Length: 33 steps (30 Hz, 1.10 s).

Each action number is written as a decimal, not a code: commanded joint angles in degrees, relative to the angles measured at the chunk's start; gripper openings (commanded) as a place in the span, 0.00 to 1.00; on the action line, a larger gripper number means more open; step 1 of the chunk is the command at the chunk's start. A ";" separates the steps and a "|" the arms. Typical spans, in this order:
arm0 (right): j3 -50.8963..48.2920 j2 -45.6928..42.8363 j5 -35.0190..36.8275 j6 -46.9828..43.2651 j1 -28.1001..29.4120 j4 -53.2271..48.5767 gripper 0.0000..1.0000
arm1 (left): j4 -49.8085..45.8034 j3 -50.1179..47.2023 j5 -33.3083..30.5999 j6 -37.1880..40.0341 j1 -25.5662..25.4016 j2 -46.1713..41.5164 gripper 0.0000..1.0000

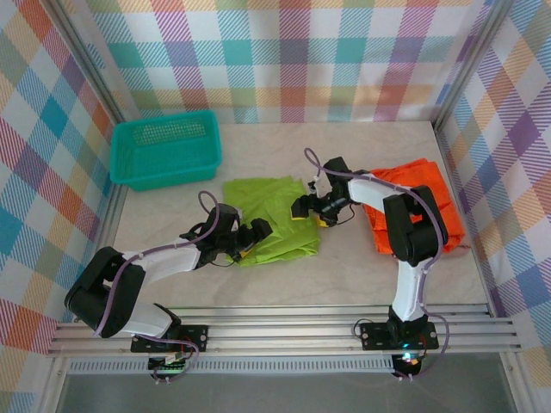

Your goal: Fold and stack the shorts

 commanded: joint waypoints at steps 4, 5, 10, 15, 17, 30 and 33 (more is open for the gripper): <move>0.16 1.87 -3.28 1.61 0.96 2.37 0.87 | -8.85 -2.21 -4.31 1.69 -0.05 2.90 0.94; 0.18 2.05 -3.41 1.68 1.13 2.46 0.86 | -8.81 -2.21 -4.31 1.69 -0.09 3.06 0.94; -0.17 2.47 -4.54 2.60 1.61 4.00 0.85 | -8.60 -1.95 -4.23 1.64 -0.09 3.43 0.94; -1.25 2.65 -6.38 4.16 1.65 6.90 0.80 | -8.46 -1.90 -4.28 1.61 -0.10 3.64 0.94; -1.58 2.87 -6.66 4.51 1.69 7.60 0.78 | -8.46 -1.94 -4.27 1.61 -0.09 3.66 0.94; -3.09 4.19 -6.75 6.12 1.81 11.44 0.45 | -7.76 -2.12 -4.18 1.30 -0.09 3.62 0.94; -3.01 3.60 -4.81 5.39 1.95 10.49 0.28 | -6.29 -2.65 -3.96 0.78 -0.09 2.16 0.94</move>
